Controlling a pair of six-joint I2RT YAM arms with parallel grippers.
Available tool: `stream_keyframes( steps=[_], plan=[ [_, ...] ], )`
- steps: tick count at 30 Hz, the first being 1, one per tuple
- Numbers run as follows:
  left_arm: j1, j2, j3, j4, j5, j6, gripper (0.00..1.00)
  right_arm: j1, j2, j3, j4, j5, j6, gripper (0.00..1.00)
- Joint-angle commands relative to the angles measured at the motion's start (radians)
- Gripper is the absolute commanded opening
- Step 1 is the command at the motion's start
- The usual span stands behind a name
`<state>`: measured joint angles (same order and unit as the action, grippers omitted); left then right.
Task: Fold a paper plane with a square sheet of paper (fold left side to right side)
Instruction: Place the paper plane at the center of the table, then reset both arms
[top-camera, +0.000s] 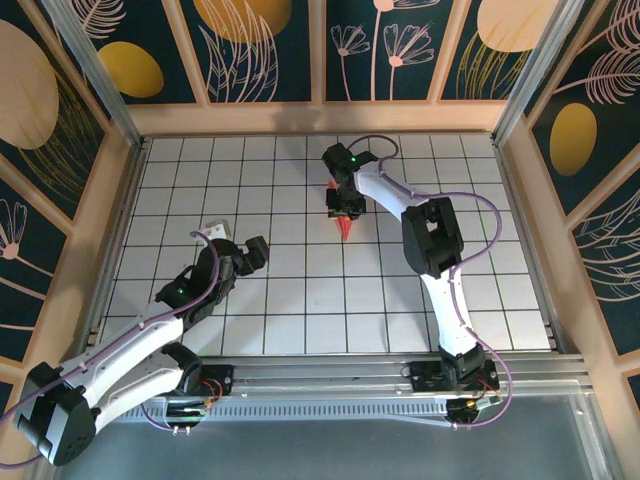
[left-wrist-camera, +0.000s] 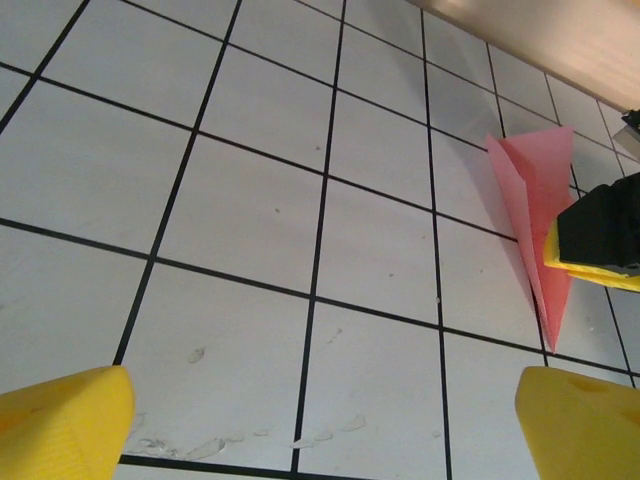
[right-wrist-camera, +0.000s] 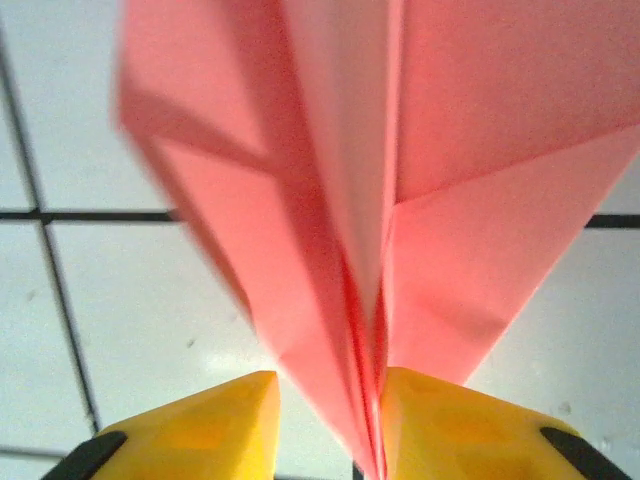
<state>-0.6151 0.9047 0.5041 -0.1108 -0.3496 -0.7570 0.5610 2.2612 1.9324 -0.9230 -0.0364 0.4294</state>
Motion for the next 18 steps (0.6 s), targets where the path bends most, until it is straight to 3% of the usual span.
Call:
stream_keyframes(
  steps=[1,6,13,18],
  plan=[
    [0.005,0.014,0.054,-0.015,-0.037,0.028,0.99,0.023,-0.140,-0.029,-0.010,0.057,0.005,0.36],
    [0.030,0.046,0.114,-0.016,-0.069,0.071,0.99,0.025,-0.308,-0.142,0.028,0.146,-0.004,0.44],
    [0.186,0.048,0.148,0.017,-0.030,0.120,0.99,0.006,-0.661,-0.482,0.238,0.272,-0.043,0.62],
    [0.240,0.020,0.138,0.062,-0.146,0.179,0.99,-0.029,-0.893,-0.740,0.412,0.342,-0.089,0.73]
  ],
)
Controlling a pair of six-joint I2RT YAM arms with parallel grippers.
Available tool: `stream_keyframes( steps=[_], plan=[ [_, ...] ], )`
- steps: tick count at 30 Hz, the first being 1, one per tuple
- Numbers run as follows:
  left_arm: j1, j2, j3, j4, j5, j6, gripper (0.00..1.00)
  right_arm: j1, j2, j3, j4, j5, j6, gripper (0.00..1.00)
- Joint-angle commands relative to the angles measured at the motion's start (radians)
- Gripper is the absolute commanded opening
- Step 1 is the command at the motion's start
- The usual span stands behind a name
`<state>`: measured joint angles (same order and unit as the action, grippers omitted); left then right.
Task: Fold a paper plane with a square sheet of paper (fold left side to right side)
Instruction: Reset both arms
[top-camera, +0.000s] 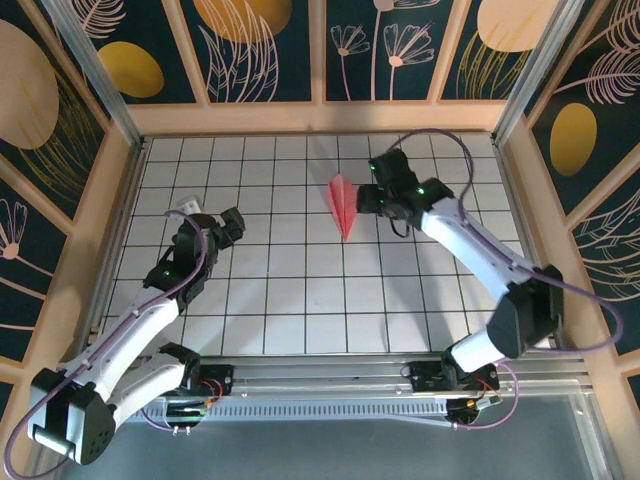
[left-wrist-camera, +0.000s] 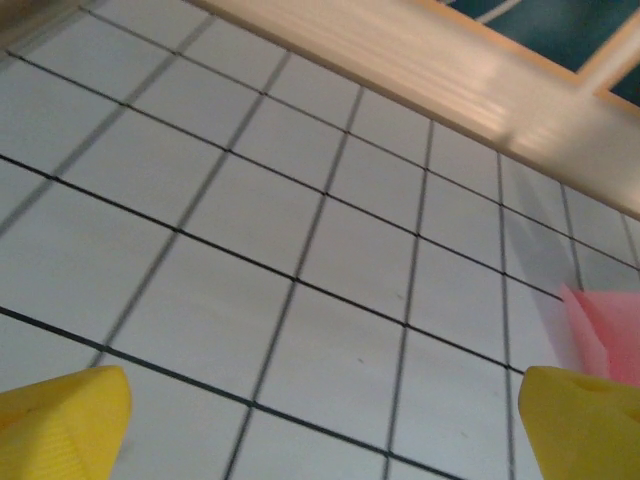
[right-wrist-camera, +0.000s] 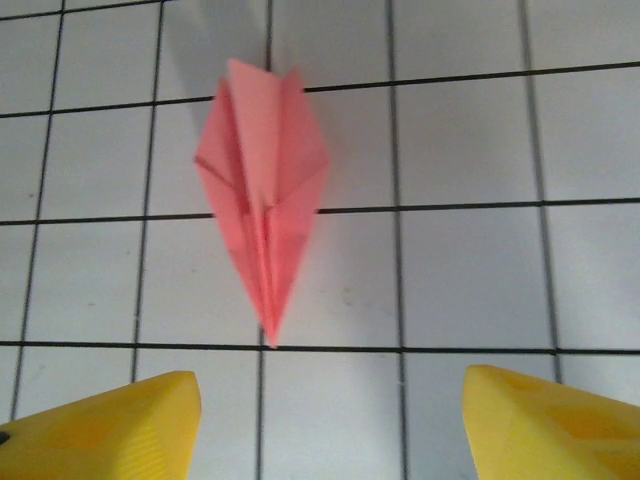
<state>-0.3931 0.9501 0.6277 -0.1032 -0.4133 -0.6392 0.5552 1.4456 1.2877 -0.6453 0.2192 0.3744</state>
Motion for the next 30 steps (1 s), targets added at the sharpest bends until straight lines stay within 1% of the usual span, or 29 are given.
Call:
stream_keyframes(
  steps=[1,5,8,11,15,17,22,25,30],
  plan=[
    [0.022,-0.032,0.009,0.068,-0.116,0.079,0.99,-0.039,-0.123,-0.152,0.178,0.099,-0.047,0.76],
    [0.030,-0.051,-0.037,0.170,-0.241,0.170,0.99,-0.080,-0.287,-0.368,0.367,0.136,-0.079,0.88],
    [0.038,-0.056,-0.102,0.303,-0.323,0.258,0.99,-0.124,-0.405,-0.539,0.540,0.163,-0.097,0.99],
    [0.056,-0.048,-0.159,0.437,-0.352,0.346,0.99,-0.173,-0.498,-0.697,0.711,0.194,-0.135,0.99],
    [0.111,0.003,-0.178,0.510,-0.355,0.418,0.99,-0.263,-0.556,-0.885,0.958,0.197,-0.208,0.99],
    [0.142,0.032,-0.200,0.564,-0.351,0.444,0.99,-0.309,-0.551,-0.964,1.098,0.175,-0.238,0.99],
    [0.207,0.118,-0.266,0.714,-0.348,0.487,0.99,-0.414,-0.434,-1.096,1.451,0.116,-0.278,0.99],
    [0.215,0.167,-0.288,0.781,-0.342,0.523,0.99,-0.468,-0.334,-1.152,1.672,0.050,-0.293,0.99],
    [0.216,0.226,-0.328,0.904,-0.293,0.564,0.99,-0.508,-0.146,-1.171,1.928,-0.020,-0.357,0.99]
  ],
)
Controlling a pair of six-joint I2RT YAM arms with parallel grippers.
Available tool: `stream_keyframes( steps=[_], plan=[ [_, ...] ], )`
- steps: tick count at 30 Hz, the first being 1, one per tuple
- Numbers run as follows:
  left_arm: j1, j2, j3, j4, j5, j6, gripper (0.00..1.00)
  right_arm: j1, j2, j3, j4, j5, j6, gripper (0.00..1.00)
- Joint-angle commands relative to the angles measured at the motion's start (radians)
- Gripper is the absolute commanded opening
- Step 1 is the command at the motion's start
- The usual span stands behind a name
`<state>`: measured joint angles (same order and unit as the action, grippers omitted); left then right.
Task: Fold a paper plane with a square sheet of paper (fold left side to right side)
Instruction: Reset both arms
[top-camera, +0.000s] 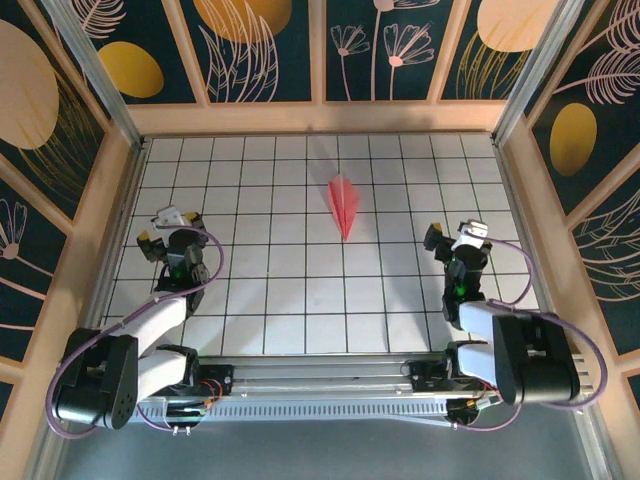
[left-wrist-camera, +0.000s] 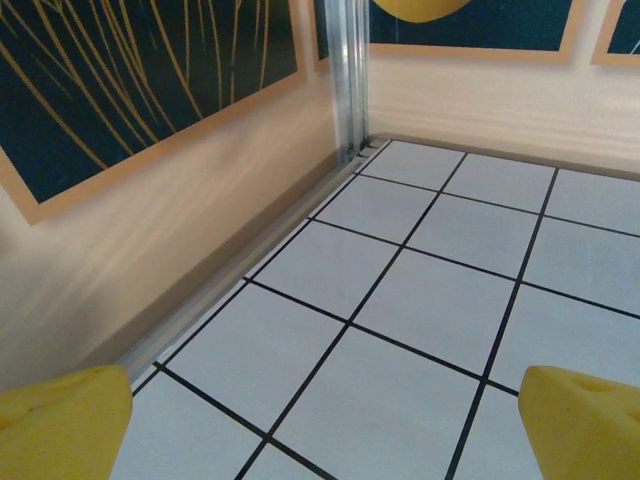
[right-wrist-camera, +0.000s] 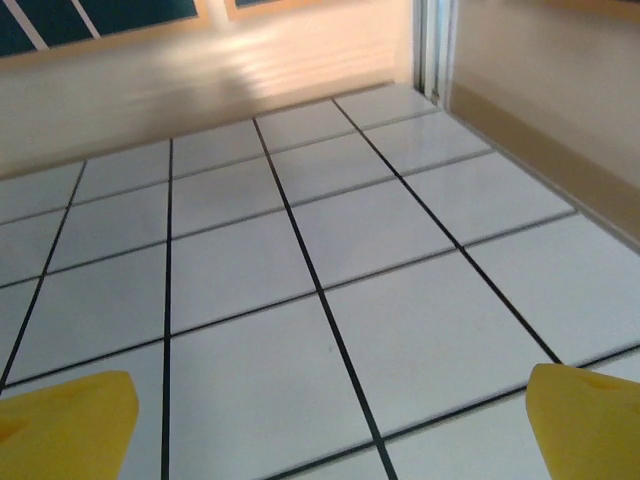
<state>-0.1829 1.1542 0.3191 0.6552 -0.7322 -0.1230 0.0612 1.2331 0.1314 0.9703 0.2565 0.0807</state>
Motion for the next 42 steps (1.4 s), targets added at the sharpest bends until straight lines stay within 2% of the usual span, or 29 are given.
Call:
stream_keyframes(
  steps=[1,7,9,11,13,14,18,23,30,38,39,42],
  plan=[
    [0.007,0.032,-0.022,0.158,0.034,0.052,0.99,-0.018,0.104,-0.017,0.360,-0.062,-0.074,0.99],
    [0.007,0.060,-0.067,0.275,0.088,0.089,0.99,-0.049,0.365,-0.036,0.655,-0.161,-0.084,0.99],
    [0.007,0.070,-0.085,0.324,0.109,0.102,0.99,-0.062,0.322,-0.023,0.546,-0.184,-0.073,0.99],
    [0.008,0.087,-0.099,0.368,0.126,0.112,0.99,-0.084,0.348,0.006,0.538,-0.183,-0.050,0.99],
    [0.009,0.112,-0.113,0.423,0.145,0.120,0.99,-0.103,0.326,0.065,0.386,-0.184,-0.018,0.99],
    [0.009,0.129,-0.120,0.455,0.154,0.122,0.99,-0.102,0.339,0.057,0.429,-0.189,-0.022,0.99],
    [0.013,0.192,-0.150,0.598,0.191,0.130,0.99,-0.100,0.332,0.059,0.412,-0.185,-0.025,0.99],
    [0.017,0.225,-0.177,0.704,0.288,0.131,0.99,-0.096,0.335,0.054,0.427,-0.180,-0.028,0.99],
    [0.019,0.286,-0.235,0.853,0.365,0.157,0.99,-0.094,0.334,0.055,0.426,-0.177,-0.030,0.99],
    [0.019,0.415,-0.326,1.155,0.372,0.161,0.99,-0.093,0.334,0.055,0.426,-0.175,-0.031,0.99],
    [0.019,0.439,-0.324,1.178,0.369,0.164,0.99,-0.093,0.335,0.055,0.425,-0.172,-0.032,0.99],
    [0.020,0.413,-0.309,1.111,0.366,0.159,0.99,-0.090,0.335,0.057,0.424,-0.169,-0.033,0.99]
  ],
)
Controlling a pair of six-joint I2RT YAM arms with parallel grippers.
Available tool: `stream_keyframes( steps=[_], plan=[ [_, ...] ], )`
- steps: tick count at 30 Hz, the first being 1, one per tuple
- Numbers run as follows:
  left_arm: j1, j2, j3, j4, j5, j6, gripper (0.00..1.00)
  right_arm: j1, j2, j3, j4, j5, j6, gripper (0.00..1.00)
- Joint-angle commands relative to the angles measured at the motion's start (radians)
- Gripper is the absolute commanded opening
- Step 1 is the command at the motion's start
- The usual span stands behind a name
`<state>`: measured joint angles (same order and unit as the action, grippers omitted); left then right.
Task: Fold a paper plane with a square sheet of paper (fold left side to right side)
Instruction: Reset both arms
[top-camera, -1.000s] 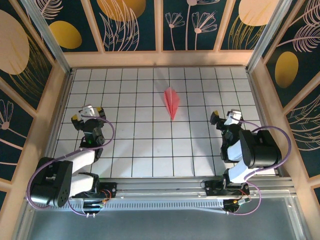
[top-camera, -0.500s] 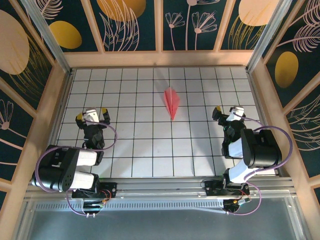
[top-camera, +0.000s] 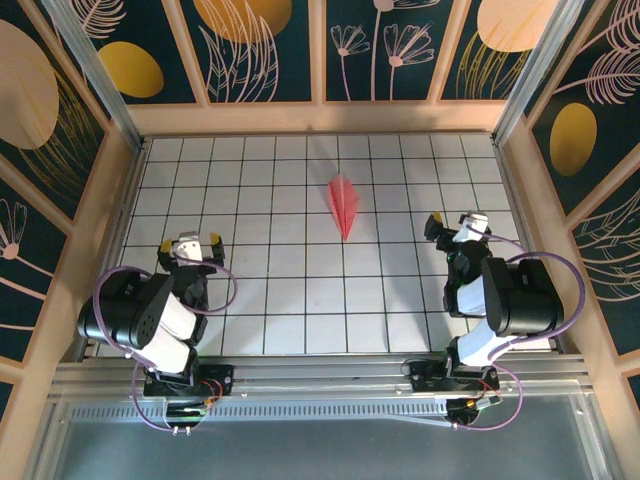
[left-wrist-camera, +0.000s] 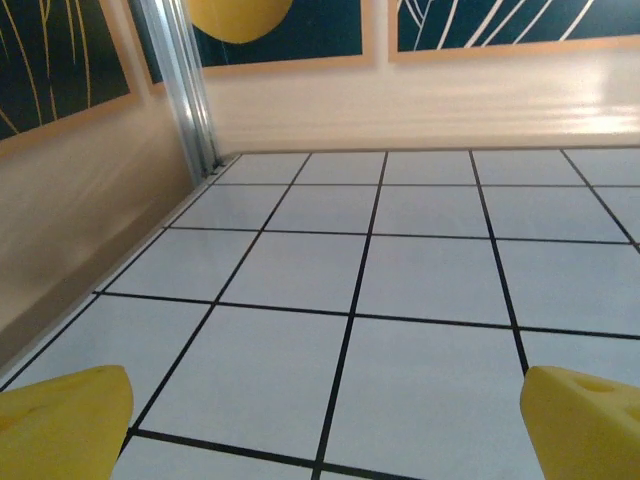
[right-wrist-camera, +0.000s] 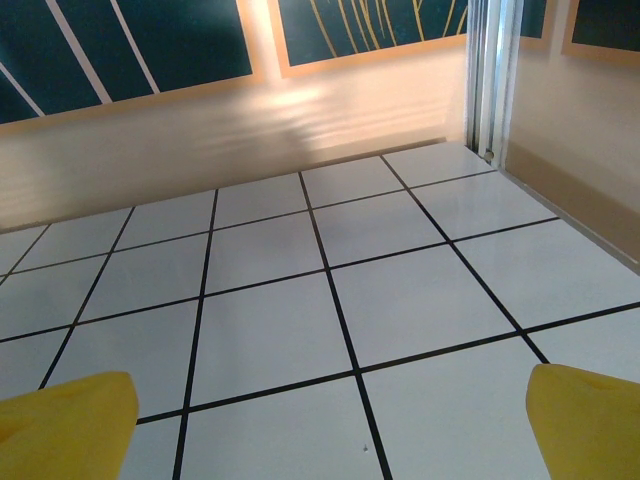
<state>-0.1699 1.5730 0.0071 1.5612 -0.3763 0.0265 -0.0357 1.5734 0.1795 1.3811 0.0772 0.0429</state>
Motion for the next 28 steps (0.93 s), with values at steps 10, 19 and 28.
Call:
stream_keyframes(
  steps=[10,19,28],
  plan=[
    [0.142,-0.055,0.222,-0.277,0.087,-0.138,0.99,0.009,-0.005,0.010,0.010,0.012,0.004,0.99],
    [0.142,-0.057,0.217,-0.269,0.089,-0.137,0.99,0.008,-0.004,0.010,0.010,0.010,0.003,0.99],
    [0.142,-0.056,0.217,-0.268,0.089,-0.137,0.99,0.014,-0.005,0.024,-0.013,-0.016,-0.014,0.99]
  ],
)
